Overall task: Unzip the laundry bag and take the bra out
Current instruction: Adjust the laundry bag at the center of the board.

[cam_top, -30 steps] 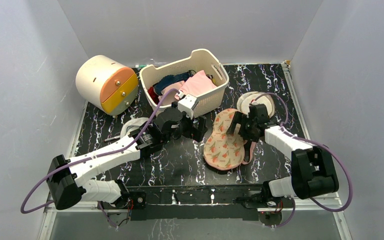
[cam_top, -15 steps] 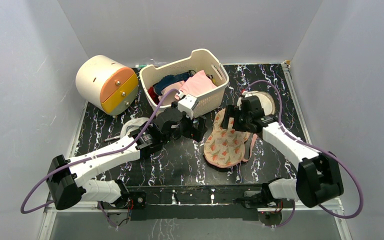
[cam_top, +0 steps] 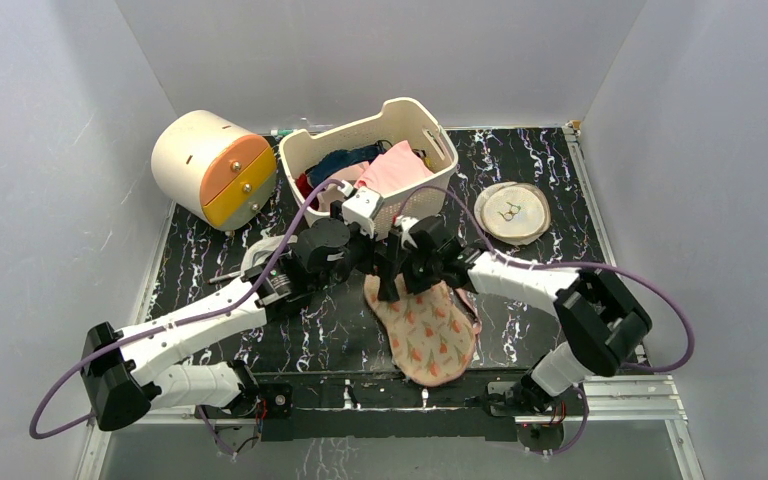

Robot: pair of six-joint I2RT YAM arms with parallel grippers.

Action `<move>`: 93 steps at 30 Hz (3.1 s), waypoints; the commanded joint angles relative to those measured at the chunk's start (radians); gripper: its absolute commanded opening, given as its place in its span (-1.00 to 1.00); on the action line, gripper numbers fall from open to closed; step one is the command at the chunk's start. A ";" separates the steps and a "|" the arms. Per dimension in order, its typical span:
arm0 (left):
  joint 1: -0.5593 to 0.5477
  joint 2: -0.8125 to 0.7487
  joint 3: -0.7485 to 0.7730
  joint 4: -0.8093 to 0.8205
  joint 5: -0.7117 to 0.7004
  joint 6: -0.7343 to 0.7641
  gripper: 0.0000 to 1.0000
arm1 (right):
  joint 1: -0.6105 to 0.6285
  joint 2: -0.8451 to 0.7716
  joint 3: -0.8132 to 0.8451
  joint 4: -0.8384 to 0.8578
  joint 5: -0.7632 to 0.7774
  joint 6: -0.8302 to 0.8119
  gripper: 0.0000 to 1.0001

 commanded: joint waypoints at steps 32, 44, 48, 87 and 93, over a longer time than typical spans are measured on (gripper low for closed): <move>-0.002 -0.077 -0.065 0.102 -0.007 0.067 0.97 | -0.035 -0.154 -0.096 0.045 0.157 0.036 0.96; -0.003 -0.030 -0.133 0.261 0.345 0.204 0.97 | -0.122 -0.249 0.105 -0.202 0.196 0.008 0.96; -0.004 -0.029 -0.252 0.403 0.625 0.345 0.75 | -0.152 -0.407 0.037 -0.220 0.244 0.055 0.96; -0.211 0.428 -0.368 0.620 0.275 0.830 -0.54 | -0.166 -0.763 -0.144 -0.294 0.296 0.191 0.96; -0.210 0.453 -0.309 0.578 0.217 0.740 -1.00 | -0.167 -0.761 -0.161 -0.319 0.386 0.243 0.96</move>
